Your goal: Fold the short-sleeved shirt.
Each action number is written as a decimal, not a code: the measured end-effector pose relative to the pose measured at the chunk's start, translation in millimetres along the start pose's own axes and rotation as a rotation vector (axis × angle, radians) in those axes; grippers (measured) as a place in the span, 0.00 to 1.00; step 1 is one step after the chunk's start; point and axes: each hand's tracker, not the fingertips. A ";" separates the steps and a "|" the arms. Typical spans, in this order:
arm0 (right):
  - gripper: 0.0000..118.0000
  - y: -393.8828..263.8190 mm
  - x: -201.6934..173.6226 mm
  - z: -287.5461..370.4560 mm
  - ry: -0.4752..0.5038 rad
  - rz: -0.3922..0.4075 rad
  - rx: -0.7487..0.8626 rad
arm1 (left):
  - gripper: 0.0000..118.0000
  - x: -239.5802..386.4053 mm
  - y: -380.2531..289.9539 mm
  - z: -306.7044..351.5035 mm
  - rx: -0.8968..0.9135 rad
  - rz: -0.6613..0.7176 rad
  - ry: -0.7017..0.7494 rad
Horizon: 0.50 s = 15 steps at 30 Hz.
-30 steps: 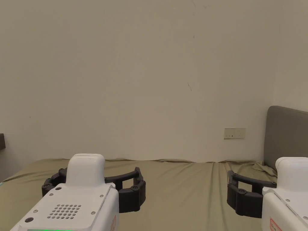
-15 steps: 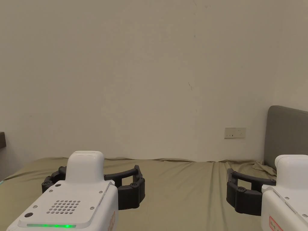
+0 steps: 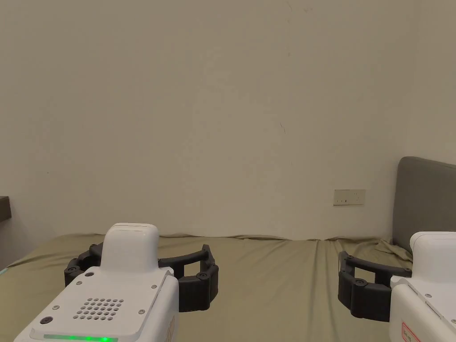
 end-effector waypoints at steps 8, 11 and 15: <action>1.00 -0.3 1.6 1.1 -0.005 0.002 0.001 | 1.00 -1.0 0.2 1.1 -0.004 0.009 -0.002; 1.00 0.0 1.8 1.6 -0.008 0.003 0.004 | 1.00 -1.6 0.2 1.4 -0.007 0.013 -0.004; 1.00 0.1 2.2 2.5 -0.004 -0.009 0.008 | 1.00 -1.4 -0.1 1.5 -0.006 0.009 -0.002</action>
